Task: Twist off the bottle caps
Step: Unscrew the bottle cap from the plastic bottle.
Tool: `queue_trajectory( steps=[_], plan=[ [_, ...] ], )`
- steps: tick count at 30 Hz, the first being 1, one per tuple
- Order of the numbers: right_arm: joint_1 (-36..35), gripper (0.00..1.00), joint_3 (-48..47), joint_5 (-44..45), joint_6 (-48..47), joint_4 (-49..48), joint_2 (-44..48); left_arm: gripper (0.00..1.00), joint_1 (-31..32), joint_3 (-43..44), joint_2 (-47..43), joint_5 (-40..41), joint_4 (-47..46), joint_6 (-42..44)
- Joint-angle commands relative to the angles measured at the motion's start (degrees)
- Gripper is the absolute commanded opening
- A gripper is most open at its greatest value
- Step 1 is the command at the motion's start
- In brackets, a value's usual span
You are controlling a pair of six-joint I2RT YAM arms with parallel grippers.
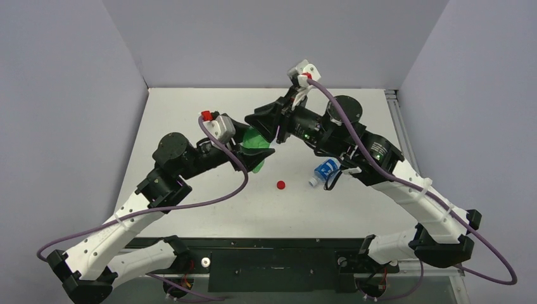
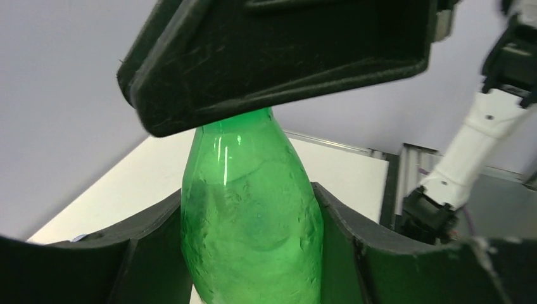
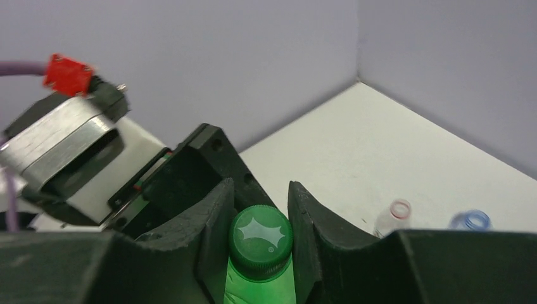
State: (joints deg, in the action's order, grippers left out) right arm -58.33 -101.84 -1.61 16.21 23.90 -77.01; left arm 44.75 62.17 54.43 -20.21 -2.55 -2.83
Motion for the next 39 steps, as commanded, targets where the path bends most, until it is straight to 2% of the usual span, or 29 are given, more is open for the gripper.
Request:
queue_trajectory(
  steps=[1,2,4,7,11,13,14,15,16,17,18,19,24,28,31,36,39],
  plan=[
    [5.0,0.0,5.1,-27.6,0.6,-15.3,5.9,0.0,0.5,2.1,-0.9,-16.4,-5.3,-9.6],
    [6.3,0.0,6.1,-35.7,1.6,-17.6,6.3,0.0,0.6,2.6,-0.5,-18.8,-5.8,-11.5],
    [7.5,0.0,8.4,-45.8,5.6,-27.1,7.0,0.0,1.4,3.9,-0.2,-25.9,-6.3,-13.4],
    [7.7,0.0,9.5,-55.0,10.8,-32.4,6.5,0.0,3.3,5.1,-0.1,-29.5,-6.4,-14.1],
    [7.9,0.0,9.6,-58.5,12.1,-33.9,6.1,0.0,4.3,5.5,0.2,-32.6,-6.4,-13.9],
    [8.1,0.0,8.5,-58.0,8.8,-29.1,6.5,0.0,4.5,5.5,0.2,-33.0,-6.2,-13.5],
    [8.5,0.05,7.2,-56.7,6.9,-23.4,6.8,0.0,4.5,5.4,0.2,-32.7,-6.1,-12.7],
    [8.8,0.24,6.5,-52.3,2.5,-19.9,7.2,0.0,4.5,5.3,0.2,-32.2,-5.6,-12.0],
    [9.0,0.37,5.5,-49.1,-1.3,-13.9,8.1,0.0,4.5,4.9,0.1,-30.5,-5.3,-10.7],
    [8.9,0.62,5.2,-41.0,-2.7,-11.7,8.6,0.0,4.5,4.7,0.0,-29.3,-4.4,-9.6],
    [8.9,0.69,4.9,-36.9,-4.2,-8.6,9.7,0.0,4.5,4.3,-0.1,-26.3,-4.1,-7.5],
    [8.9,0.76,4.6,-28.8,-4.6,-7.5,10.0,0.0,4.5,4.0,-0.3,-22.2,-3.7,-5.6],
    [6.9,0.79,0.1,-5.9,-3.5,0.8,9.0,0.0,4.4,1.9,-0.2,-7.1,-2.5,1.1],
    [-0.3,0.81,-7.7,7.2,-6.9,10.3,3.9,0.01,4.5,1.0,0.2,1.9,-2.7,5.4],
    [-2.8,0.79,-15.1,11.2,-6.5,16.7,-1.9,0.01,4.5,0.9,0.4,5.7,-3.0,6.3],
    [-3.0,0.58,-17.9,13.6,-5.0,19.0,-4.8,0.02,4.5,0.6,0.1,8.2,-3.4,6.7],
    [-3.0,0.52,-18.0,14.0,-4.2,18.6,-5.4,0.01,4.5,0.2,-0.3,9.4,-3.4,6.9]
  ],
)
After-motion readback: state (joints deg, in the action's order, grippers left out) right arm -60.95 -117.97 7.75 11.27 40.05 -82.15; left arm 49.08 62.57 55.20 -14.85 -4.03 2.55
